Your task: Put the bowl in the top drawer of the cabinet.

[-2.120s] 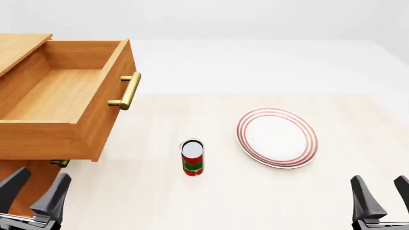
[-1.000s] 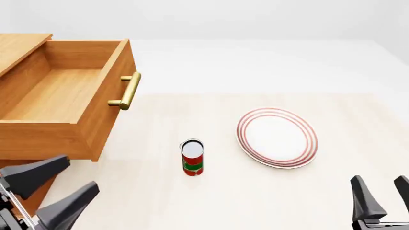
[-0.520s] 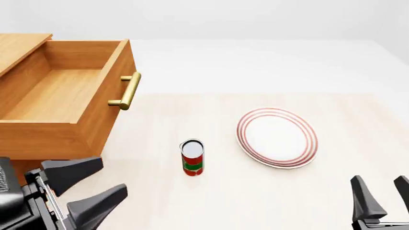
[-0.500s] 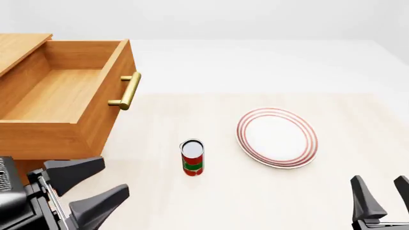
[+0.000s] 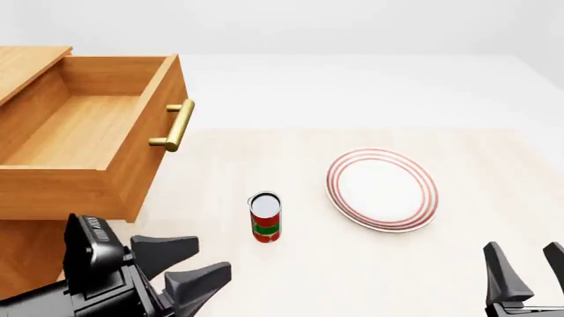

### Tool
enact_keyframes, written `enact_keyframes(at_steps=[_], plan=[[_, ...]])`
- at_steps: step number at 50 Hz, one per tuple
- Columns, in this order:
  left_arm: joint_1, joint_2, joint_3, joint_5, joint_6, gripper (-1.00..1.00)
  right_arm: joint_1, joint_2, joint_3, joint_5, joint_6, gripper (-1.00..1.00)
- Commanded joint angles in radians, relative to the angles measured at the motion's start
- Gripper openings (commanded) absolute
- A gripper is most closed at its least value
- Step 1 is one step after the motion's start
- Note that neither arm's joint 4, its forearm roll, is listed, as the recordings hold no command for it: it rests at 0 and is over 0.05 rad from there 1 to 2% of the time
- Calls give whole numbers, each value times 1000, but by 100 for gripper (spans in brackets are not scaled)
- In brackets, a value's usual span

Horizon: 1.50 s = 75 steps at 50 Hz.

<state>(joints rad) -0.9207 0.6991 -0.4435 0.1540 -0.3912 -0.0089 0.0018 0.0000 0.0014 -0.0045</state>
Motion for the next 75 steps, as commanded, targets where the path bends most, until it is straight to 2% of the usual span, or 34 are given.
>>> enact_keyframes(at_steps=[1, 13, 24, 54, 75], plan=[[-31, 94, 25, -79, -134, 100, 2, 0, 0, -1, 1, 100], [-96, 207, 29, -174, -229, 100, 2, 0, 0, -1, 1, 100], [-138, 299, 9, -231, -283, 100, 2, 0, 0, -1, 1, 100], [-209, 509, -35, -341, -341, 100, 2, 0, 0, -1, 1, 100], [-231, 619, -97, -360, -357, 100, 2, 0, 0, -1, 1, 100]])
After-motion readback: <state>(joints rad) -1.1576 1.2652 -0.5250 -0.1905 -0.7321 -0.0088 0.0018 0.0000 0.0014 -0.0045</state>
